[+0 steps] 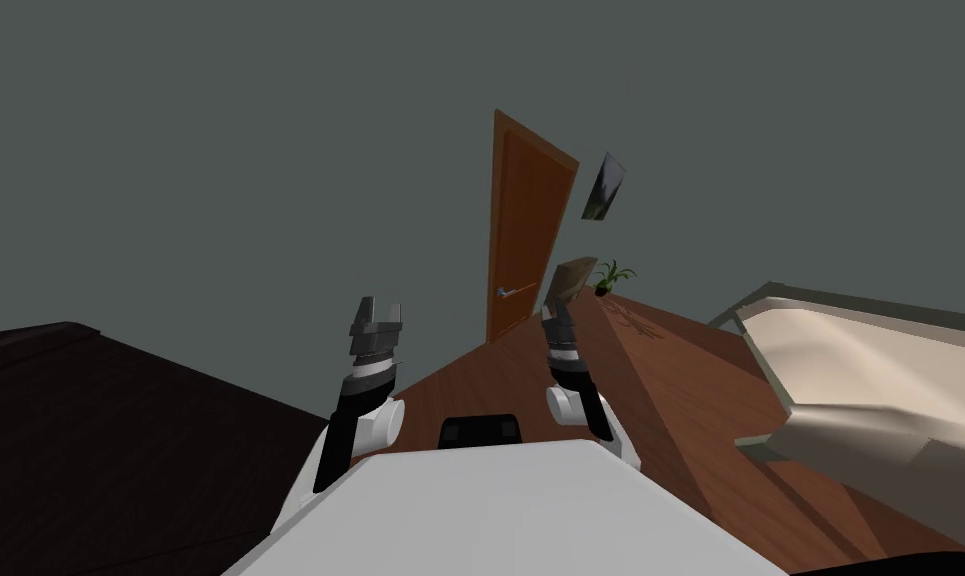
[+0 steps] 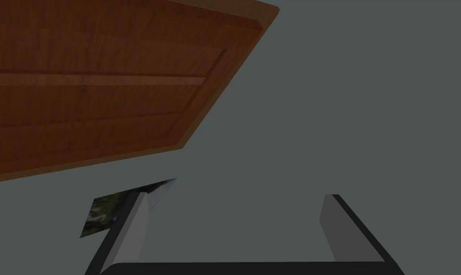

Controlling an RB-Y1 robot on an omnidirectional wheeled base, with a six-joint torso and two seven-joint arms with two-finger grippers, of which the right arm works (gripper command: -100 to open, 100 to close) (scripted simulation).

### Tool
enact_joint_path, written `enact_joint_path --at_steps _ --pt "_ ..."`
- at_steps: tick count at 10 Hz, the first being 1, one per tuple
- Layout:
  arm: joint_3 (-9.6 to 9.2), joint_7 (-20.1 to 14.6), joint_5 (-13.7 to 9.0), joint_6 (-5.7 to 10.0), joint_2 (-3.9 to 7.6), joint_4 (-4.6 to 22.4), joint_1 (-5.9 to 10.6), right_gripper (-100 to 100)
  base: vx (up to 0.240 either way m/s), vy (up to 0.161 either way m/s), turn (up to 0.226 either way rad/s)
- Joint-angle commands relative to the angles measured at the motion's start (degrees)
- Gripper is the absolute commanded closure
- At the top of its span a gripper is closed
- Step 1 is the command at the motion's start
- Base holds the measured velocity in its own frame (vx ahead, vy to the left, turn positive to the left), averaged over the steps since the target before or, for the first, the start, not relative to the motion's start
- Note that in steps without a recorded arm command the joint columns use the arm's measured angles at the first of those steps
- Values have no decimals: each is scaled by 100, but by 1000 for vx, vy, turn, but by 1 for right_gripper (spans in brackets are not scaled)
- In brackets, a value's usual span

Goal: Pull the door open

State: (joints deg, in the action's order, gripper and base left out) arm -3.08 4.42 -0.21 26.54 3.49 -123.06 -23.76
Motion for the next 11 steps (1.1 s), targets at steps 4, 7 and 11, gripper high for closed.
enact_joint_path --at_steps 4,7,11 --pt "40 -142 -30 160 108 725 288 -100 77 -65 100" --pt "53 -225 -45 286 167 1188 452 -100 49 -45 88" --pt "67 -314 -60 420 229 1680 625 -100 45 -40 67"
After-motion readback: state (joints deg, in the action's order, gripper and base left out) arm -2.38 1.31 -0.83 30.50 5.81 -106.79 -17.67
